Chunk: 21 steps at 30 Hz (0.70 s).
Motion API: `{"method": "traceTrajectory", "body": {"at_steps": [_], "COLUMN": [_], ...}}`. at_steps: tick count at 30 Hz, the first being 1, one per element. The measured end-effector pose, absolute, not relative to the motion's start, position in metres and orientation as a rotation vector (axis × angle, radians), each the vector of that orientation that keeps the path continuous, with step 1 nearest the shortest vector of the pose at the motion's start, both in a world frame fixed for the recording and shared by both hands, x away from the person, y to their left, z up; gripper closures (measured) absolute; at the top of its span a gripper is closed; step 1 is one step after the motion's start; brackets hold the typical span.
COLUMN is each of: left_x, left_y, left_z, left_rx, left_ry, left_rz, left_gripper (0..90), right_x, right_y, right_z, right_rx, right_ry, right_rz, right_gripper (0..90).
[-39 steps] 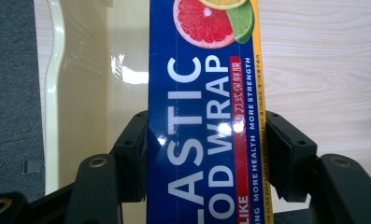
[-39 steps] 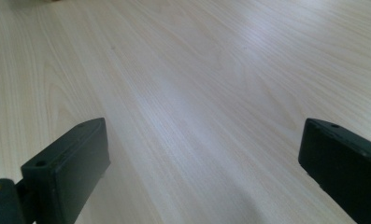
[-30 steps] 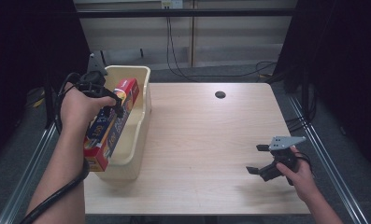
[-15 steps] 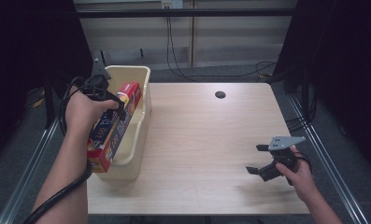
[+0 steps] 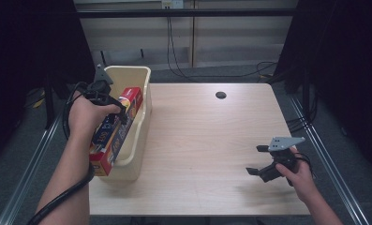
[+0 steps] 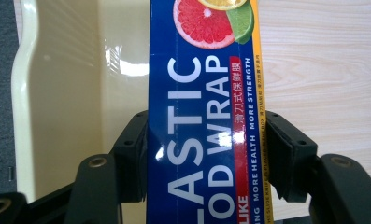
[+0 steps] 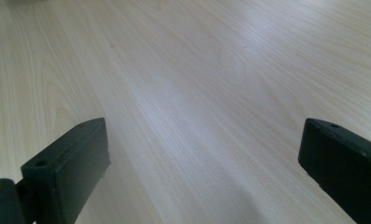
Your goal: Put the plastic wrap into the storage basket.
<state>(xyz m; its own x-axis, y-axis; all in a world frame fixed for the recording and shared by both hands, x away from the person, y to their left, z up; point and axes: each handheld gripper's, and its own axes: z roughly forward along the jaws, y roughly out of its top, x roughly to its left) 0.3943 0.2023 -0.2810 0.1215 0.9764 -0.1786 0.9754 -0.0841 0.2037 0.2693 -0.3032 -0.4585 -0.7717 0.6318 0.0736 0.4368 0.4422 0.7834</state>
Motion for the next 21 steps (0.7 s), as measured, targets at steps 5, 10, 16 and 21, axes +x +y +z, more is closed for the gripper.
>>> {"method": "traceTrajectory", "body": {"at_steps": [5,10,16,21], "left_x": [0.3937,0.3935,0.3930,0.3927], "left_y": [0.2033,0.2050,0.2061,0.2072], "left_z": [-0.2851,-0.2887,-0.2896,-0.2917], "left_rx": [2.128,2.140,2.127,2.140], "left_ry": [1.919,1.917,1.932,1.929], "left_rz": [-0.002,0.005,-0.005,-0.006], "left_gripper": [41.0,41.0,41.0,40.9], "right_x": [0.2694,0.2696,0.2706,0.2704], "right_y": [-0.3035,-0.3035,-0.3030,-0.3030], "right_z": [-0.4586,-0.4585,-0.4586,-0.4584], "right_rx": [0.935,0.936,0.931,0.931], "right_ry": [2.465,2.461,2.465,2.464], "right_rz": [1.232,1.232,1.240,1.236], "right_gripper": [1.8,1.7,1.8,1.8]}}
